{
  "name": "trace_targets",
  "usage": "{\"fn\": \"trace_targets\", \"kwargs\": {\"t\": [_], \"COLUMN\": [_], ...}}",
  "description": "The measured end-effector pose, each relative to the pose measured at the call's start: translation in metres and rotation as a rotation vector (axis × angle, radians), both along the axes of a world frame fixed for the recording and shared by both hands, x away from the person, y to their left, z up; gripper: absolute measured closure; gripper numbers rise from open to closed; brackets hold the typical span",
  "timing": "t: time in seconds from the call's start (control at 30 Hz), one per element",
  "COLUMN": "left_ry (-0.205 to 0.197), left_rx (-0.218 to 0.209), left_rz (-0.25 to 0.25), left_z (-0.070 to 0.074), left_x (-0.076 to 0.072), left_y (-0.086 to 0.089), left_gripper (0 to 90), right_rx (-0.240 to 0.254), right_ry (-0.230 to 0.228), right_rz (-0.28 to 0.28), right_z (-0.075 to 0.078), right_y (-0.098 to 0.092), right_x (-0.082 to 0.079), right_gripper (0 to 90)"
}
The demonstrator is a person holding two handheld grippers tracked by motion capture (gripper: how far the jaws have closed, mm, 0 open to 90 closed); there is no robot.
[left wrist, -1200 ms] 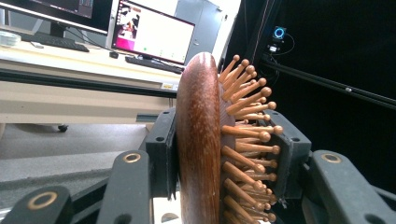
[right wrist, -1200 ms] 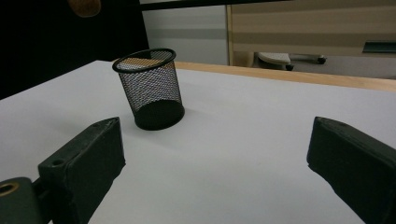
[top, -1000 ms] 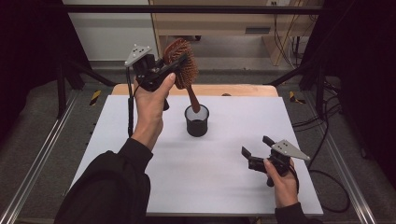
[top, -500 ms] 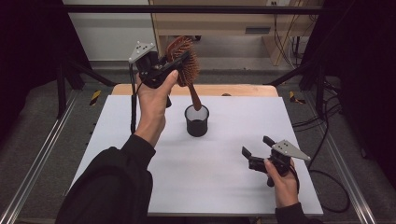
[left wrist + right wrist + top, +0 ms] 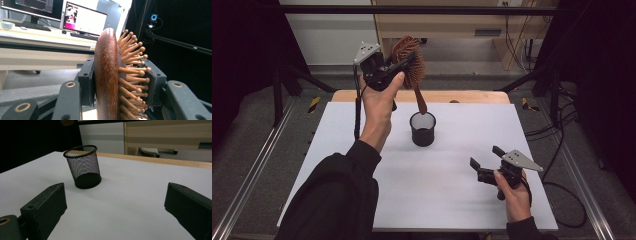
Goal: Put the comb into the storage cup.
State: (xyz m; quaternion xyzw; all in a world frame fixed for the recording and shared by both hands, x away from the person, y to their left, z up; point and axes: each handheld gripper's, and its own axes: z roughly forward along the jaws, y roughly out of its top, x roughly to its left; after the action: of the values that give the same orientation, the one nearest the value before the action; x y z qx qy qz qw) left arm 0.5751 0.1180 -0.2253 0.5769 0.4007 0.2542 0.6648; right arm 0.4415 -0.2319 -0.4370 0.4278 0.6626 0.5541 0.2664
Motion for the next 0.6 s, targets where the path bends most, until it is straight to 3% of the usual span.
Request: {"fn": "trace_targets", "kwargs": {"t": [0.6], "left_ry": [0.011], "left_rx": [0.028], "left_rz": [0.040], "left_z": [-0.005], "left_x": [0.014], "left_y": [0.002], "left_gripper": [52.0], "right_rx": [-0.010], "right_ry": [-0.006], "right_rz": [0.019], "right_z": [0.000], "right_y": [0.003], "right_x": [0.000], "right_gripper": [4.4]}}
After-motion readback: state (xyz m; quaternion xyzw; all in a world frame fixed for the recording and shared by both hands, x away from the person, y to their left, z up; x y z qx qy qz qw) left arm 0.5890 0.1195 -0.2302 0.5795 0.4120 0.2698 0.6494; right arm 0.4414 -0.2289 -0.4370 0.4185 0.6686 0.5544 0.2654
